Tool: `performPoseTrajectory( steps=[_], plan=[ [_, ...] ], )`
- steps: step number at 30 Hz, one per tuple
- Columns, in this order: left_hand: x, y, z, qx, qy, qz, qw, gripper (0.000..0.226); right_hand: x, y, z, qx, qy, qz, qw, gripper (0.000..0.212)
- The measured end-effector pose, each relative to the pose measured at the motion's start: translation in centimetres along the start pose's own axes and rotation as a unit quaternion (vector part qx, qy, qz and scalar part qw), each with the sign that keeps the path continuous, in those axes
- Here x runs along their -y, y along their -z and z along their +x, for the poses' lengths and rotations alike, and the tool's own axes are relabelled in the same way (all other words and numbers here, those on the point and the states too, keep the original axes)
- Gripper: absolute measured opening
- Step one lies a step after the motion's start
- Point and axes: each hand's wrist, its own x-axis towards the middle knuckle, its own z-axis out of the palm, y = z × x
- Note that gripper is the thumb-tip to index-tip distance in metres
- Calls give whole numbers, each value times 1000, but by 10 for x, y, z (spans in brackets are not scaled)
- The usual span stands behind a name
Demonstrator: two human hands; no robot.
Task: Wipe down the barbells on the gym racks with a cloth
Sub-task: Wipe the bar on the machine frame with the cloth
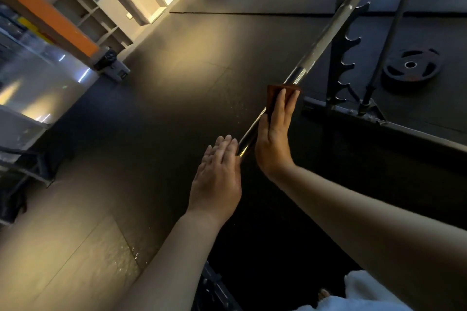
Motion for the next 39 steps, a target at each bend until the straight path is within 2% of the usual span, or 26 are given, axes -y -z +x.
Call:
performPoseTrajectory(
  steps=[2, 7, 12, 15, 17, 21, 24, 27, 29, 32, 34, 35, 39],
  plan=[
    [6, 0, -11, 7, 4, 6, 1000, 57, -1, -5, -6, -7, 3, -3, 1000, 72],
    [19, -2, -33, 2, 15, 16, 1000, 53, -18, -27, -57, 38, 19, -30, 999, 74],
    [28, -1, -51, 0, 23, 15, 1000, 53, -7, -29, -52, 7, 0, -8, 1000, 72],
    [31, -2, -62, -11, 44, 1, 999, 52, -15, -36, -74, 26, 49, -98, 994, 75],
    [32, -2, -65, -22, 59, -2, 998, 51, -26, -42, -99, 77, 104, -169, 977, 79],
    [37, -2, -76, -34, 85, 0, 996, 48, -36, -43, -125, 173, 113, -217, 954, 82],
    [42, -3, -90, -53, 110, -15, 992, 46, -38, -34, -107, 147, 151, -234, 949, 75],
    [45, -5, -100, -64, 126, -6, 990, 45, -40, -39, -113, 139, 149, -243, 948, 72],
    [45, -7, -105, -70, 141, -8, 988, 44, -44, -46, -132, 178, 179, -264, 931, 70],
    [45, -6, -109, -71, 149, -16, 986, 47, -53, -42, -145, 258, 254, -312, 879, 64],
    [44, -5, -110, -72, 150, -14, 986, 47, -50, -32, -128, 262, 284, -332, 861, 61],
    [43, -5, -110, -73, 149, -11, 986, 46, -46, -27, -117, 250, 287, -333, 863, 60],
    [30, -2, -104, -72, 151, -24, 986, 44, -35, -19, -95, 164, 225, -307, 910, 59]
  ],
)
